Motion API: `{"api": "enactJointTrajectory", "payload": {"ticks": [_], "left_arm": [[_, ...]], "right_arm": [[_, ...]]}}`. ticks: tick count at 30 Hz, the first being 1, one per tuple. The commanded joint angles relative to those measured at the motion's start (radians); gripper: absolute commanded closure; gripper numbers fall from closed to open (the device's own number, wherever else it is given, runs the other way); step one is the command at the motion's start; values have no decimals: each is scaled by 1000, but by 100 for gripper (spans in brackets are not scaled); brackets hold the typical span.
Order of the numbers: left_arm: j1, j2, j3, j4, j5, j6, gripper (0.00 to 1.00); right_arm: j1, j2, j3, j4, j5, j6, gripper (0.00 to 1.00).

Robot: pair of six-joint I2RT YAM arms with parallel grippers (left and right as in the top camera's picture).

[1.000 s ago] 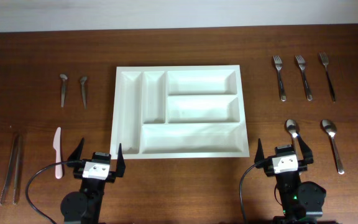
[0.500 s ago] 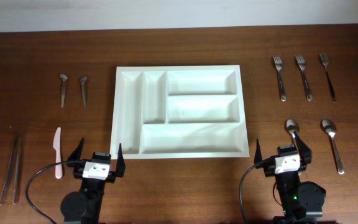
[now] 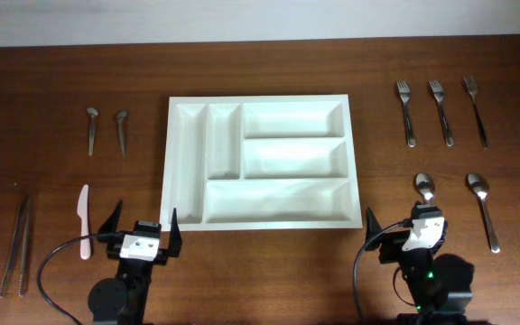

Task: Pack container
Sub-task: 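Move the right gripper up over the leftmost fork on the right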

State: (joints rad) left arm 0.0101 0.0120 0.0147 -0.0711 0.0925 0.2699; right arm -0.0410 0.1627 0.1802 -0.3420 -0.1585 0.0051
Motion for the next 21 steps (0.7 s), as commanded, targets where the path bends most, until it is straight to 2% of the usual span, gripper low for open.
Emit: {"api": "enactJointTrajectory", "payload": {"ticks": [1,5,11,14,17,21], "left_arm": [[6,-7,-6,-3,-10,8,1],[6,-7,-6,-3,-10,8,1],[6,-7,-6,-3,-10,8,1],[6,-7,-6,-3,-10,8,1],[6,-7,-6,-3,-10,8,1],[6,-7,-6,-3,-10,8,1]], "right_arm": [[6,128,224,-94,73,26,1],[6,370,534,-292,182,21,1],[6,822,1120,-657,189,-161,1],[6,1024,1398,-837,188,-181,1],[6,1179,1595,-939,156,-181,1],[7,1305,1708,-956,112,-181,1]]}}
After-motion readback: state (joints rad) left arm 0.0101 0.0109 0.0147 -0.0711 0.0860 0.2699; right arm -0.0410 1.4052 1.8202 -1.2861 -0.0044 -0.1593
